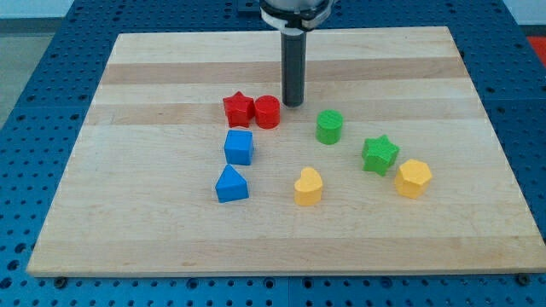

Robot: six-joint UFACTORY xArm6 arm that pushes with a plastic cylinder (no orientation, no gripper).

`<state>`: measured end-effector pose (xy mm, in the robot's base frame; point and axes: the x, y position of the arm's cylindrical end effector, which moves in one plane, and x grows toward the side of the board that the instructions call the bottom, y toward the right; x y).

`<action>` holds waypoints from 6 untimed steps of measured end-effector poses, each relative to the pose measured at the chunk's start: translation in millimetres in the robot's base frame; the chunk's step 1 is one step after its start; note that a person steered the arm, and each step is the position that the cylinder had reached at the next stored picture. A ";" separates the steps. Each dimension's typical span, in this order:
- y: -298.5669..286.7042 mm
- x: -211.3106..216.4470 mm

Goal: Nudge the green circle slightly downwards

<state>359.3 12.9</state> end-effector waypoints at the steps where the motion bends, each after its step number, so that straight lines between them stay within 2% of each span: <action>1: 1.7 5.1; 2: 21.8 39.5; 3: 41.0 40.0; 6: 97.5 -24.6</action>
<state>334.7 110.4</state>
